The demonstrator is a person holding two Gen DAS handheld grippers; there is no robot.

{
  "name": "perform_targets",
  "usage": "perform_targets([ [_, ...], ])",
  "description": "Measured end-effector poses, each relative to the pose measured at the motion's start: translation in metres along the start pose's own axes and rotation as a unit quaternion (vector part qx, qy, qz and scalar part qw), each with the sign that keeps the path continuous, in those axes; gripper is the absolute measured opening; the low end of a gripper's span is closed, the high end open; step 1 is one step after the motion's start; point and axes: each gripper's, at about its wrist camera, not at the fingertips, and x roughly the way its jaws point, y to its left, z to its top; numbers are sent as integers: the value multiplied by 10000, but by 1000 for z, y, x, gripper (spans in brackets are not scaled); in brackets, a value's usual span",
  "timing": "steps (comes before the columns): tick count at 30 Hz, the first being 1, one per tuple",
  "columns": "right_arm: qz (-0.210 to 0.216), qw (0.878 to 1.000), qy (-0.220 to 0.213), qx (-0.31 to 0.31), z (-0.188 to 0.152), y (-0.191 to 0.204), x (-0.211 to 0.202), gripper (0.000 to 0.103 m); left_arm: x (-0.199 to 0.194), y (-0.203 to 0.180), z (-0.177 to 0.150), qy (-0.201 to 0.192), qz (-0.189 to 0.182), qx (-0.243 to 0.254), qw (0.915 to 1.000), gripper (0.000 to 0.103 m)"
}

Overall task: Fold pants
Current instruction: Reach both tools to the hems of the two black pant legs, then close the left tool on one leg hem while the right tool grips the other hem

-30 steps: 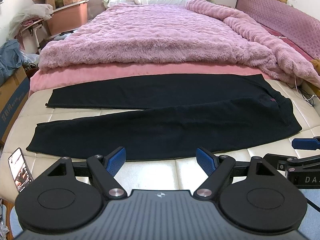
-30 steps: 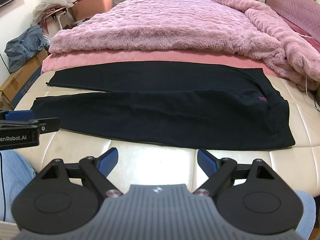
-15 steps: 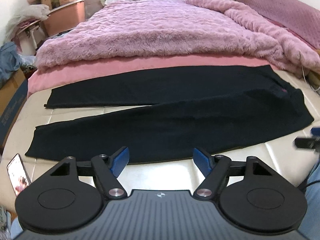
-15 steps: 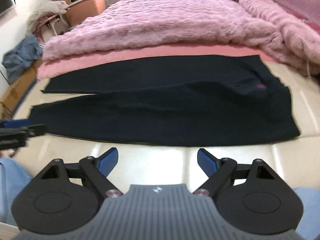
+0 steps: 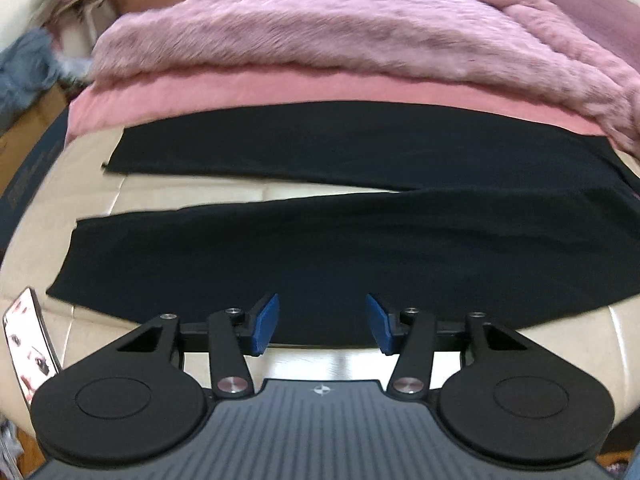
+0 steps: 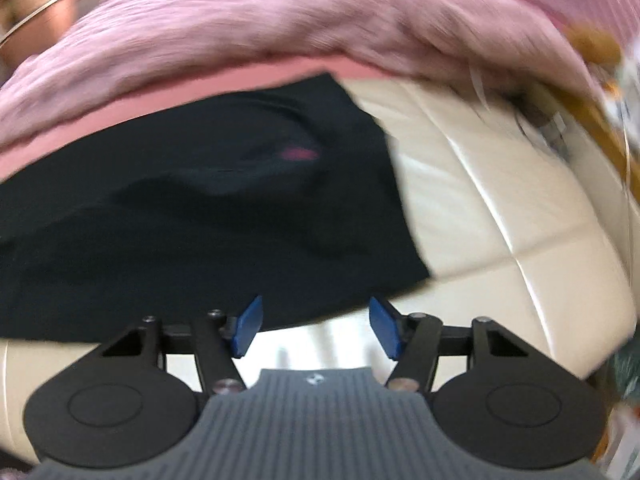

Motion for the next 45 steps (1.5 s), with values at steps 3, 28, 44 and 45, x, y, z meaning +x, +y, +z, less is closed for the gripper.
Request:
perform_targets([
  [3, 79, 9957, 156, 910, 8, -45, 21, 56, 12, 7, 2, 148, 82, -124, 9998, 56],
  [28, -398, 9734, -5, 2257, 17, -116, 49, 0, 49, -14, -11, 865, -353, 252, 9953, 27],
  [44, -136, 9971, -150, -729, 19, -59, 7, 29, 23, 11, -38, 469, 188, 3979, 9160, 35],
  [45, -151, 9952, -141, -954, 16, -52, 7, 34, 25, 12, -42, 464, 282, 4135, 9089, 36],
])
